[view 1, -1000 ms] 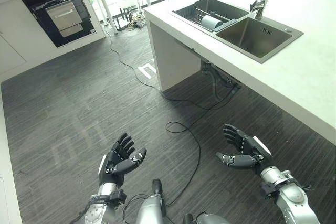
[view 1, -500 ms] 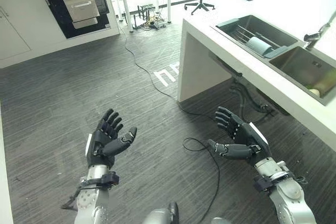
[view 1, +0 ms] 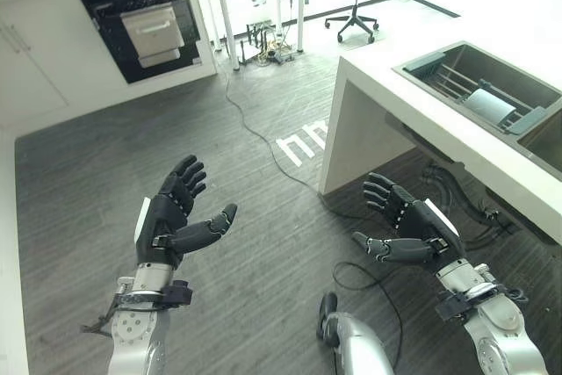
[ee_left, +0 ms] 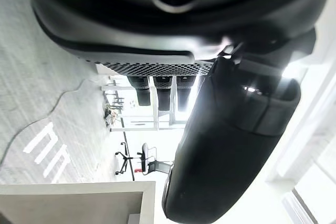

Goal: Place the dishes in the dishwasher.

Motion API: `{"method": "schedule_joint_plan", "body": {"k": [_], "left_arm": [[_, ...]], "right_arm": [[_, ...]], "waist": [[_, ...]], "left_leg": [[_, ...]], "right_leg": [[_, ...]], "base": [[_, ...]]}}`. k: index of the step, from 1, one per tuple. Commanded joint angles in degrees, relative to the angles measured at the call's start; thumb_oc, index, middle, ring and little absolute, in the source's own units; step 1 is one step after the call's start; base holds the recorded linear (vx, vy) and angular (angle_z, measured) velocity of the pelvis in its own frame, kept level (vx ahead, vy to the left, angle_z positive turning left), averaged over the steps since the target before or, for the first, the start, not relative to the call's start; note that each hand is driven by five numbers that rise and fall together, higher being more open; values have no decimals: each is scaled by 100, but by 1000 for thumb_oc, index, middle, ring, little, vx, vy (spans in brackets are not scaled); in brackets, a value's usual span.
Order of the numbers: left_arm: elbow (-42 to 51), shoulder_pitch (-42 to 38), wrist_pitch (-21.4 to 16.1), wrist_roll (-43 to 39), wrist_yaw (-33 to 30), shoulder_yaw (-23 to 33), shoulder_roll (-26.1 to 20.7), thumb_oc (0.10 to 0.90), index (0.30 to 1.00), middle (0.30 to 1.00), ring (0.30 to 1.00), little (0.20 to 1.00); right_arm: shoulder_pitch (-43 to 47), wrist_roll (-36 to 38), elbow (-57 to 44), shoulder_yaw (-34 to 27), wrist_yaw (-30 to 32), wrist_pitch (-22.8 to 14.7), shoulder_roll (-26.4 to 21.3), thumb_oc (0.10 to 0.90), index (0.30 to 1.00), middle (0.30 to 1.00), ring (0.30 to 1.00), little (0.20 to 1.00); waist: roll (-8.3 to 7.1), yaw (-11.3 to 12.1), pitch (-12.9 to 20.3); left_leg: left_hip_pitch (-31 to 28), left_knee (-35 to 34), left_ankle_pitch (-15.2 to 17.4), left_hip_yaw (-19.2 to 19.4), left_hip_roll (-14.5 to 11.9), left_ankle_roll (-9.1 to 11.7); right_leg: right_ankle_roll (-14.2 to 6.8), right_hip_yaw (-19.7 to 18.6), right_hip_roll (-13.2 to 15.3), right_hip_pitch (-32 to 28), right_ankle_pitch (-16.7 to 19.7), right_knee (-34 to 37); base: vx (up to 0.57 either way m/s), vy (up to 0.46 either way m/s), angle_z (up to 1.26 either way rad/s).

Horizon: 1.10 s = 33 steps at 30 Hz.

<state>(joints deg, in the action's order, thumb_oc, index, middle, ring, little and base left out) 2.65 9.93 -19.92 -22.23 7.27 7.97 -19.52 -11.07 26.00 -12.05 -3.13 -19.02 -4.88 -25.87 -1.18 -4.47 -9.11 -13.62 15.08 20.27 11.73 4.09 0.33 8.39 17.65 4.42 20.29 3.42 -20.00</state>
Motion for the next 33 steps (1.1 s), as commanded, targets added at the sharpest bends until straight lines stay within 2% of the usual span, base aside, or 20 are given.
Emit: {"method": "schedule_joint_plan", "body": {"k": [1,2,3,5,6,7,8,9,10,11,12,14,16,17,18,20,23,27,30,33], "left_arm": [[733,-556,-504,-159,205,100,-533,800,900,900,900,900],[798,-590,-498,-192,232,88,-508,800,900,900,900,900],[842,-638,-562,-263,310,48,-471,800,900,900,900,900],[901,-648,-587,-262,351,9,-442,800,900,900,900,900],[924,-656,-608,-264,371,-19,-422,800,900,900,900,900],[949,-669,-682,-212,417,-43,-403,800,900,900,900,900],[950,-667,-706,-205,408,-49,-400,800,900,900,900,900],[1051,-662,-958,61,322,-74,-437,800,900,900,900,900],[1124,-651,-1055,165,305,-75,-473,800,900,900,900,900],[1384,-633,-1315,252,329,-32,-490,800,900,900,900,900],[1446,-659,-1351,225,339,-31,-485,800,900,900,900,900],[1539,-678,-1503,201,309,2,-502,800,900,900,900,900],[1570,-646,-1604,272,213,53,-562,800,900,900,900,900],[1580,-595,-1643,442,103,91,-633,800,900,900,900,900],[1585,-557,-1630,540,3,108,-670,800,900,900,900,900],[1576,-483,-1653,528,-67,162,-714,800,900,900,900,900],[1389,-524,-1852,480,-53,125,-664,800,900,900,900,900],[1460,-723,-1871,644,202,89,-776,800,900,900,900,900],[1701,-759,-1659,326,624,118,-842,800,900,900,900,900],[1722,-865,-1479,289,679,-3,-901,800,900,900,900,900]], "right_arm": [[434,315,-606,-467,232,-661,-110,800,900,900,900,900],[434,316,-663,-521,258,-678,-127,800,900,900,900,900],[361,293,-708,-650,253,-793,-131,800,900,900,900,900],[320,327,-763,-759,283,-820,-172,800,900,900,900,900],[291,370,-790,-828,292,-839,-198,800,900,900,900,900],[273,400,-812,-891,334,-881,-211,800,900,900,900,900],[263,409,-819,-906,327,-885,-220,800,900,900,900,900],[249,458,-881,-988,293,-910,-293,800,900,900,900,900],[246,491,-912,-1026,253,-933,-328,800,900,900,900,900],[238,629,-1026,-1171,161,-981,-405,800,900,900,900,900],[286,649,-1034,-1174,152,-990,-441,800,900,900,900,900],[474,716,-1025,-1142,163,-946,-517,800,900,900,900,900],[636,753,-994,-1029,147,-888,-534,800,900,900,900,900],[792,564,-987,-852,166,-847,-500,800,900,900,900,900],[833,417,-1003,-775,140,-833,-499,800,900,900,900,900],[865,375,-1076,-712,49,-777,-556,800,900,900,900,900],[931,409,-1086,-696,142,-707,-586,800,900,900,900,900],[635,350,-1343,-878,206,-586,-489,800,900,900,900,900],[457,352,-1411,-996,289,-569,-464,800,900,900,900,900],[456,318,-1388,-917,398,-626,-392,800,900,900,900,900]], "waist": [[-106,-27,466],[-66,-70,502],[35,-159,566],[101,-199,588],[118,-214,596],[82,-220,600],[89,-216,602],[-23,-185,558],[-80,-169,529],[-218,-41,394],[-253,14,333],[-293,96,285],[-217,152,236],[-71,260,174],[-9,320,163],[61,430,194],[113,439,294],[110,324,445],[79,301,506],[62,285,544]], "left_leg": [[593,211,249,-698,31,-210],[486,211,261,-632,-40,-156],[295,211,-300,-525,-228,76],[137,211,-898,-483,-358,278],[33,211,-1371,-446,-438,414],[20,211,-1734,-411,-457,491],[-56,211,-1840,-394,-479,529],[-4,623,-2360,-342,-418,619],[207,1008,-2426,-354,-365,612],[1240,1663,-2302,-490,-236,456],[1612,1668,-2123,-501,-187,348],[1876,993,-1902,-531,-153,155],[1901,211,-1773,-625,-197,109],[2468,211,-1425,-950,-273,118],[2758,211,-1376,-1157,-295,164],[3112,211,-1528,-1311,-299,238],[3165,211,-1468,-1327,-391,213],[2831,211,-1227,-1313,-281,67],[2686,211,-1108,-1340,-145,-38],[2623,211,-1048,-1335,-23,-154]], "right_leg": [[-1523,-159,351,-297,-401,281],[-1459,-140,313,-361,-464,281],[-1314,-109,180,-470,-628,281],[-1189,-78,57,-561,-771,281],[-1105,-90,-12,-642,-871,281],[-1044,-121,-15,-689,-920,281],[-1025,-125,-37,-725,-969,281],[-924,-255,-14,-909,-1105,281],[-880,-331,-4,-961,-1124,281],[-793,-696,-91,-1211,-1238,281],[-798,-874,-145,-1284,-1270,281],[-880,-1250,-261,-1327,-1315,281],[-961,-1565,-457,-1430,-1422,281],[-1020,-1864,-718,-1497,-1469,281],[-1023,-1981,-821,-1558,-1523,281],[-997,-2170,-971,-1670,-1649,281],[-1072,-2153,-858,-1714,-1712,281],[-1188,-2013,-582,-1773,-1674,281],[-1232,-1925,-454,-1814,-1620,281],[-1251,-1875,-397,-1930,-1575,281]], "base": [[263,-195,-75],[337,-291,-93],[344,-317,-75],[234,-240,-39],[178,-211,-59],[170,-189,-60],[245,-241,-41],[215,-202,-36],[299,-281,-102],[194,-148,-92],[231,-83,-113],[176,67,-85],[235,151,-104],[275,187,-130],[290,207,-99],[224,180,-157],[181,261,-124],[177,229,-49],[128,160,10],[135,174,9]]}}
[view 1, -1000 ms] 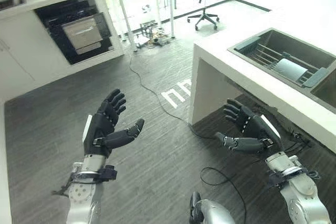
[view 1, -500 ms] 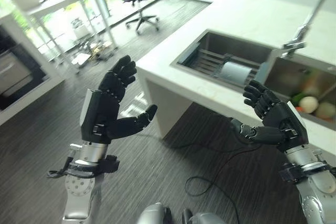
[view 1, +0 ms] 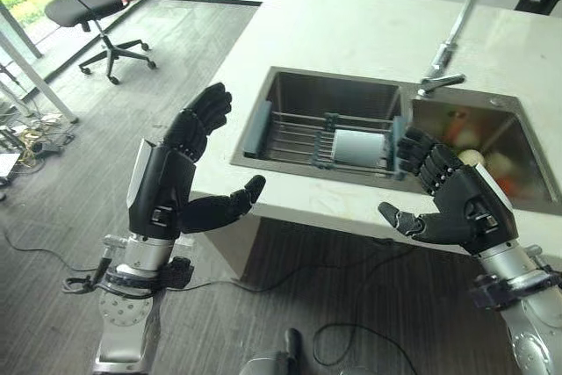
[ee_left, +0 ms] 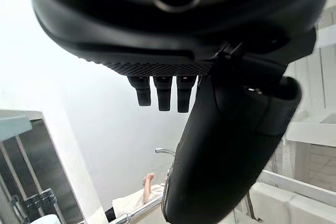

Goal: Place the dishes in the dishwasher.

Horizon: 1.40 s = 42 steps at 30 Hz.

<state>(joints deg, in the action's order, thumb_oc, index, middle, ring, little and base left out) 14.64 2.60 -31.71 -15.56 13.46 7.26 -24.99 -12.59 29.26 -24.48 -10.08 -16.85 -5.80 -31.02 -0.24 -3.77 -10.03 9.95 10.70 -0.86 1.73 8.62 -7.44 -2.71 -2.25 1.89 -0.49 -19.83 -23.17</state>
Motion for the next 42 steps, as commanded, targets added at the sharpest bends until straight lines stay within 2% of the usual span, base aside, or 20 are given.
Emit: {"method": "schedule_joint_plan", "body": {"k": [1,4,5,7,8,12,14,17,21,26,27,28,29,30,32,33,35,39,41,42], "left_arm": [[553,-155,-260,-366,52,3,-387,800,900,900,900,900],[576,-142,-293,-203,-39,-57,-389,800,900,900,900,900],[608,-132,-259,-62,-217,-45,-400,800,900,900,900,900],[622,-134,-270,-1,-337,-4,-422,800,900,900,900,900],[636,-130,-345,-123,-361,83,-504,800,900,900,900,900],[763,-201,-345,-133,-396,121,-524,800,900,900,900,900],[824,-203,-269,-70,-399,94,-493,800,900,900,900,900],[901,-181,-112,-39,-419,44,-458,800,900,900,900,900],[904,-140,4,-404,-423,98,-483,800,900,900,900,900],[820,-307,-52,-577,-644,-138,-248,800,900,900,900,900],[790,-359,-85,-545,-769,-237,-211,800,900,900,900,900],[830,-288,-66,-802,-650,-194,-101,800,900,900,900,900],[821,-258,-85,-845,-582,-174,-64,800,900,900,900,900],[843,-162,-120,-933,-427,-117,-8,800,900,900,900,900],[817,-170,-115,-1057,-403,-85,-20,800,900,900,900,900],[793,-185,-153,-1090,-445,-85,-30,800,900,900,900,900],[729,-188,-217,-891,-584,-103,-17,800,900,900,900,900],[634,-254,12,-448,-680,-65,-99,800,900,900,900,900],[602,-233,71,39,-850,45,-267,800,900,900,900,900],[569,-246,151,30,-790,122,-425,800,900,900,900,900]], "right_arm": [[621,-9,-146,-177,221,-543,164,800,900,900,900,900],[662,-30,-122,-44,218,-577,288,800,900,900,900,900],[727,-52,-85,80,146,-548,360,800,900,900,900,900],[784,-12,-61,139,111,-512,371,800,900,900,900,900],[823,144,-30,128,88,-492,315,800,900,900,900,900],[927,299,-9,140,105,-460,400,800,900,900,900,900],[936,247,-45,218,134,-441,483,800,900,900,900,900],[855,184,-111,287,178,-426,543,800,900,900,900,900],[971,150,-59,401,253,-374,507,800,900,900,900,900],[1140,289,14,311,300,-265,304,800,900,900,900,900],[1119,254,42,249,329,-232,210,800,900,900,900,900],[1003,238,3,140,268,-193,160,800,900,900,900,900],[974,201,2,119,252,-197,171,800,900,900,900,900],[939,126,15,65,226,-184,196,800,900,900,900,900],[920,23,83,48,267,-245,227,800,900,900,900,900],[928,-30,100,61,290,-264,234,800,900,900,900,900],[1037,-40,174,145,383,-265,184,800,900,900,900,900],[883,140,93,95,363,-249,218,800,900,900,900,900],[784,76,80,53,264,-223,274,800,900,900,900,900],[738,50,64,43,234,-203,273,800,900,900,900,900]], "waist": [[-48,205,657],[-34,189,619],[-17,216,568],[-16,247,508],[-34,258,420],[-93,179,346],[-96,156,338],[-116,112,363],[-171,157,377],[-158,11,416],[-122,3,389],[-161,64,319],[-164,67,295],[-118,55,277],[-34,40,276],[-6,76,268],[26,126,285],[75,83,439],[98,60,492],[108,56,510]], "left_leg": [[237,649,1085,-335,-404,562],[115,649,1102,-347,-369,490],[-21,649,1141,-268,-434,504],[-112,649,1183,-134,-525,541],[-218,649,1267,40,-632,591],[-442,649,1553,257,-698,584],[-522,649,1634,318,-739,567],[-630,649,1751,339,-789,564],[-723,649,1840,507,-1019,663],[-1075,649,1773,634,-1371,999],[-1205,649,1189,710,-1424,1119],[-1089,649,822,720,-1334,1111],[-971,649,868,762,-1337,1093],[-661,649,1101,937,-1472,1084],[-341,649,1011,1019,-1723,1189],[-197,649,925,902,-1728,1225],[-152,649,987,660,-1633,1210],[-212,649,1110,690,-1656,1235],[-258,649,1146,747,-1666,1213],[-286,649,1172,745,-1645,1189]], "right_leg": [[-177,156,-117,60,956,598],[-291,481,-58,50,1505,598],[-338,844,124,235,1699,598],[-340,1111,278,408,1655,598],[-366,1237,481,675,1513,598],[-517,1048,898,1213,1752,598],[-561,942,988,1328,1806,598],[-619,763,1011,1434,1801,598],[-700,1005,1035,1463,1692,598],[-375,1123,645,1363,1486,598],[-260,1179,525,1229,1390,598],[-175,1181,486,1037,1277,598],[-178,1156,467,988,1254,598],[-239,1149,468,920,1187,598],[-269,1176,478,862,1098,598],[-278,1143,481,833,1087,598],[-286,1133,530,799,1040,598],[-340,1327,692,758,1010,598],[-391,1399,771,725,1034,598],[-413,1408,796,706,1039,598]], "base": [[140,162,5],[99,113,-16],[65,46,-44],[34,-27,-119],[31,-78,-149],[81,-150,-86],[123,-239,-42],[158,-326,1],[116,-414,9],[147,-434,-15],[283,-445,21],[247,-321,23],[201,-95,26],[94,80,7],[99,124,14],[103,144,28],[90,167,21],[78,155,-19],[86,161,0],[92,152,6]]}}
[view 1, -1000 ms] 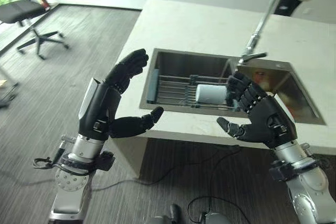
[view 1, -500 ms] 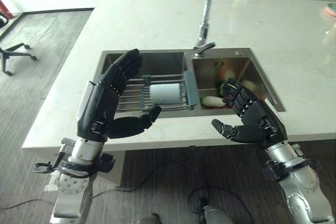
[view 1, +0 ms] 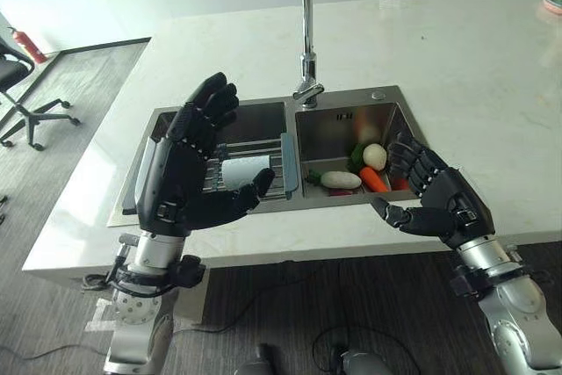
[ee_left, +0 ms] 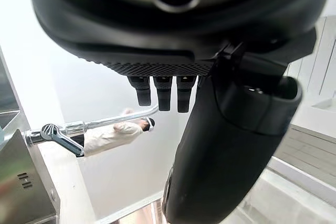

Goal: Place the dishes in the dishwasher.

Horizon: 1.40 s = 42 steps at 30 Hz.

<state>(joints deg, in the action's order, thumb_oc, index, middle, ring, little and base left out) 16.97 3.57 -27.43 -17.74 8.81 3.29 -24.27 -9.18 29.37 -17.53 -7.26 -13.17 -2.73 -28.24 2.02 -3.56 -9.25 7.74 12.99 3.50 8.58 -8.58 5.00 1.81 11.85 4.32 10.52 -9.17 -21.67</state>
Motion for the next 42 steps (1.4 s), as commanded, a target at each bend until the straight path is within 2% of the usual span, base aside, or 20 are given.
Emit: {"method": "schedule_joint_plan", "body": {"k": [1,5,7,9,11,13,15,16,19,20,21,25,28,36,42], "left_arm": [[309,-330,-216,266,-269,630,-628,800,900,900,900,900],[203,-373,-154,511,-219,837,-1036,800,900,900,900,900],[152,-447,77,789,-42,933,-1416,800,900,900,900,900],[72,-538,152,911,-62,943,-1673,800,900,900,900,900],[-163,-771,473,892,-106,996,-2172,800,900,900,900,900],[-466,-1006,501,1064,-205,1056,-2600,800,900,900,900,900],[-723,-1250,838,1156,-113,1072,-3079,800,900,900,900,900],[-931,-1412,1154,1219,81,1053,-3388,800,900,900,900,900],[-1389,-1900,1451,1362,258,853,-3994,800,900,900,900,900],[-1546,-2135,1561,1288,418,754,-4175,800,900,900,900,900],[-1947,-2824,1890,1045,817,392,-4643,800,900,900,900,900],[-2421,-3530,2039,924,1116,-188,-4853,800,900,900,900,900],[-2658,-3965,2074,883,1188,-710,-4744,800,900,900,900,900],[-2932,-4246,2422,765,1383,-932,-4444,800,900,900,900,900],[-3099,-4082,2697,1120,1592,-1060,-4090,800,900,900,900,900]], "right_arm": [[373,23,-632,-232,-178,-493,28,800,900,900,900,900],[439,25,-619,-196,-252,-412,48,800,900,900,900,900],[523,-4,-614,-178,-295,-369,0,800,900,900,900,900],[607,6,-603,-154,-281,-319,-57,800,900,900,900,900],[784,52,-520,-115,-259,-214,-201,800,900,900,900,900],[911,93,-449,-66,-212,-150,-303,800,900,900,900,900],[985,94,-420,-29,-204,-87,-428,800,900,900,900,900],[1034,37,-412,-37,-212,-44,-547,800,900,900,900,900],[1158,280,-389,-81,-244,122,-821,800,900,900,900,900],[1200,341,-365,-98,-255,174,-894,800,900,900,900,900],[1294,395,-279,-129,-288,234,-1065,800,900,900,900,900],[1361,540,-226,-151,-280,209,-1167,800,900,900,900,900],[1439,500,-250,-143,-284,216,-1212,800,900,900,900,900],[1419,397,-111,-281,-374,158,-1257,800,900,900,900,900],[1435,340,-102,-285,-414,145,-1244,800,900,900,900,900]], "waist": [[-107,31,452],[-108,47,484],[-91,52,510],[-97,55,506],[-54,48,539],[-26,34,555],[11,2,582],[37,-38,609],[89,-134,639],[107,-160,648],[167,-224,659],[211,-285,664],[230,-335,661],[222,-403,687],[215,-457,685]], "left_leg": [[-89,420,763,52,100,-76],[-152,420,836,48,188,-168],[-198,420,876,90,219,-207],[-222,420,903,103,245,-234],[-252,420,933,116,276,-268],[-269,420,954,154,285,-284],[-291,420,975,197,291,-293],[-300,420,984,226,292,-298],[-329,420,1008,289,285,-304],[-335,420,1012,302,283,-299],[-353,420,1013,345,269,-287],[-376,420,1020,399,247,-273],[-414,420,1035,422,242,-269],[-448,420,1042,455,204,-229],[-466,420,1049,492,189,-219]], "right_leg": [[-881,-21,564,-403,-28,448],[-947,-77,607,-417,12,448],[-995,-81,659,-424,48,448],[-1027,-89,686,-433,63,448],[-1062,-103,716,-437,80,448],[-1088,-115,738,-434,89,448],[-1106,-128,749,-431,97,448],[-1116,-153,742,-419,101,448],[-1128,-208,721,-410,105,448],[-1132,-224,712,-405,105,448],[-1142,-262,684,-395,111,448],[-1144,-276,650,-399,103,448],[-1117,-321,599,-420,75,448],[-1090,-390,524,-427,32,448],[-1075,-426,494,-420,22,448]], "base": [[83,148,4],[50,121,2],[37,138,-1],[21,102,4],[19,106,2],[14,86,-5],[20,71,-14],[26,54,-16],[24,43,-12],[1,44,-12],[-7,34,-14],[-22,9,-13],[-11,12,-7],[-11,3,-11],[0,0,0]]}}
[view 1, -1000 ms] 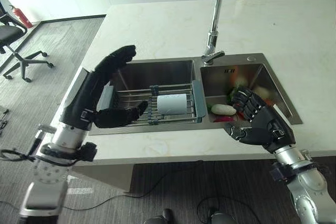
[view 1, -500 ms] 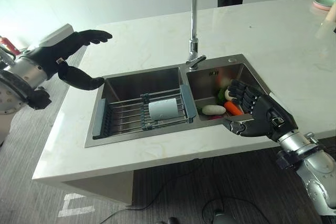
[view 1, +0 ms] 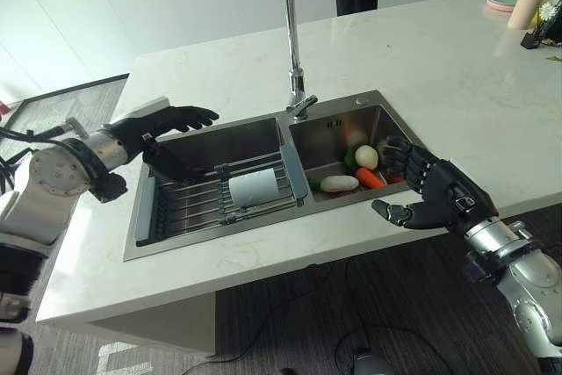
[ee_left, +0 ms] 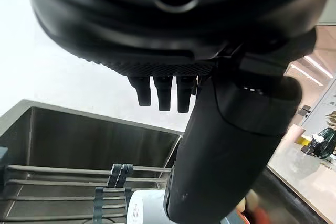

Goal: Place the dishes in the dishwasher.

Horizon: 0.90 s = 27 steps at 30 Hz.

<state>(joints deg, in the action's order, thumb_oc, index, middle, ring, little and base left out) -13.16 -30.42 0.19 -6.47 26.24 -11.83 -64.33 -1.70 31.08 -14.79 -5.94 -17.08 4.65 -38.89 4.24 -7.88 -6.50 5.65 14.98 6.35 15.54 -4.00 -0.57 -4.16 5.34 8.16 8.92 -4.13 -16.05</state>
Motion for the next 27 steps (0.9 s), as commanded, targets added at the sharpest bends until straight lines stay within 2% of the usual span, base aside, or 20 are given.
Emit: {"method": "schedule_joint_plan", "body": {"k": [1,6,11,27], "left_arm": [[-139,-645,-55,101,-116,432,-11,800,900,900,900,900],[-261,-663,84,214,48,405,110,800,900,900,900,900],[-479,-811,-40,296,97,271,171,800,900,900,900,900],[-984,-1159,-34,559,149,-97,373,800,900,900,900,900]], "right_arm": [[694,162,-361,-397,-11,-620,-162,800,900,900,900,900],[693,103,-282,-355,-37,-674,-107,800,900,900,900,900],[742,69,-264,-322,-34,-707,-103,800,900,900,900,900],[715,68,-220,-322,-124,-730,-130,800,900,900,900,900]], "waist": [[-17,-29,410],[-46,-59,424],[-43,-108,403],[-36,-319,383]], "left_leg": [[-255,221,760,-205,-272,338],[-260,221,763,-156,-296,335],[-259,221,755,-115,-309,338],[-349,221,769,37,-352,333]], "right_leg": [[-477,224,103,-256,-480,-113],[-475,212,91,-233,-465,-113],[-474,175,72,-205,-450,-113],[-470,25,-3,-202,-433,-113]], "base": [[0,0,0],[0,0,0],[-39,3,-1],[3,3,-8]]}}
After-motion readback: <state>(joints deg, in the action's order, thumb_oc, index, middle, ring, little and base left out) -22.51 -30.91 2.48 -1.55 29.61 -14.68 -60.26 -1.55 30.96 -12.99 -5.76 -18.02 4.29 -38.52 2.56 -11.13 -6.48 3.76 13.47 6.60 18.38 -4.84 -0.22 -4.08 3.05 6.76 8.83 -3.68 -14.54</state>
